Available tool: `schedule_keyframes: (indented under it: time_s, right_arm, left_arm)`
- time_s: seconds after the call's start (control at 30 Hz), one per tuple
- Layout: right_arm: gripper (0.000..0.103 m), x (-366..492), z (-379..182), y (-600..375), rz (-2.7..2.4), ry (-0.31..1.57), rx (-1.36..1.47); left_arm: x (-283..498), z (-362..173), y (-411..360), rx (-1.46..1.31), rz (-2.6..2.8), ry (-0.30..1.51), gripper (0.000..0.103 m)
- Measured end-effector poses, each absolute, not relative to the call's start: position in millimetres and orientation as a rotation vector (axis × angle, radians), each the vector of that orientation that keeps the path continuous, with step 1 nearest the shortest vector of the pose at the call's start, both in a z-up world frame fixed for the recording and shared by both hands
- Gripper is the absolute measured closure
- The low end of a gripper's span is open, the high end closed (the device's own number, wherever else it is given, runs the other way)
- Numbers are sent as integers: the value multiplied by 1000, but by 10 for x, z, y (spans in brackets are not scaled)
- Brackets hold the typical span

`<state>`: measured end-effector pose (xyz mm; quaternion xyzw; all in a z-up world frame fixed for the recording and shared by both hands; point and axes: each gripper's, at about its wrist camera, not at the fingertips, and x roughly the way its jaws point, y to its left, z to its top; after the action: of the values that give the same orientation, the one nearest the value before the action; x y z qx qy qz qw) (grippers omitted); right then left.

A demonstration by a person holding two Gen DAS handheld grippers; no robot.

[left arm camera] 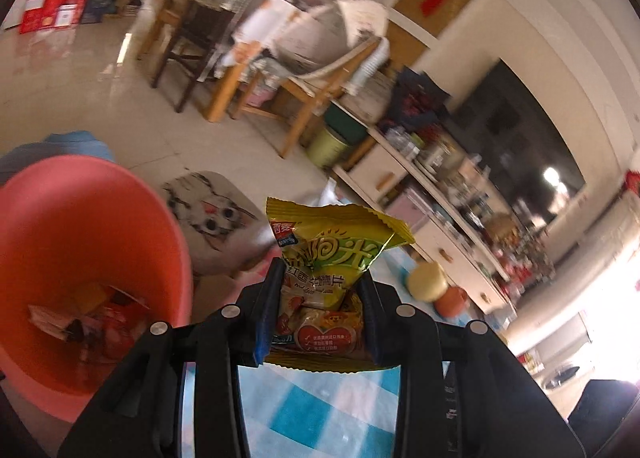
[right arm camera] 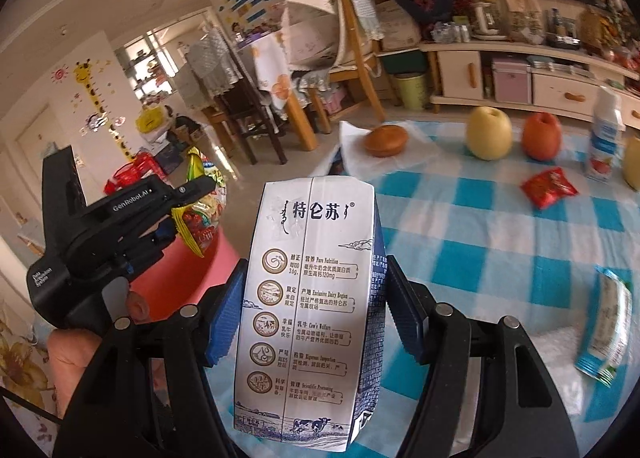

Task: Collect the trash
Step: 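Open both tools over the pink bucket, dropping chip packet and carton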

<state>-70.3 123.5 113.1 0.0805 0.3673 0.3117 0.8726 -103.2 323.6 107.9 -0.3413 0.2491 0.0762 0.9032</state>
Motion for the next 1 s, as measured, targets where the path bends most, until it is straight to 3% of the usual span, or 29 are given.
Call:
schedule_keyframes:
  time_s: [0.5,0.97,1.0]
  right_arm:
    - [36,-541,1198,2249,849,799,191]
    - [36,-414,1134,2973,1002,861,310]
    - [32,-414,1117,3017,996,873,305]
  left_arm:
    - [-1355,894,4331,-868,428,471,66]
    - [-1490,727,4713,-948,531,476,66]
    - [-1499,712,4731,-955,547,478,64]
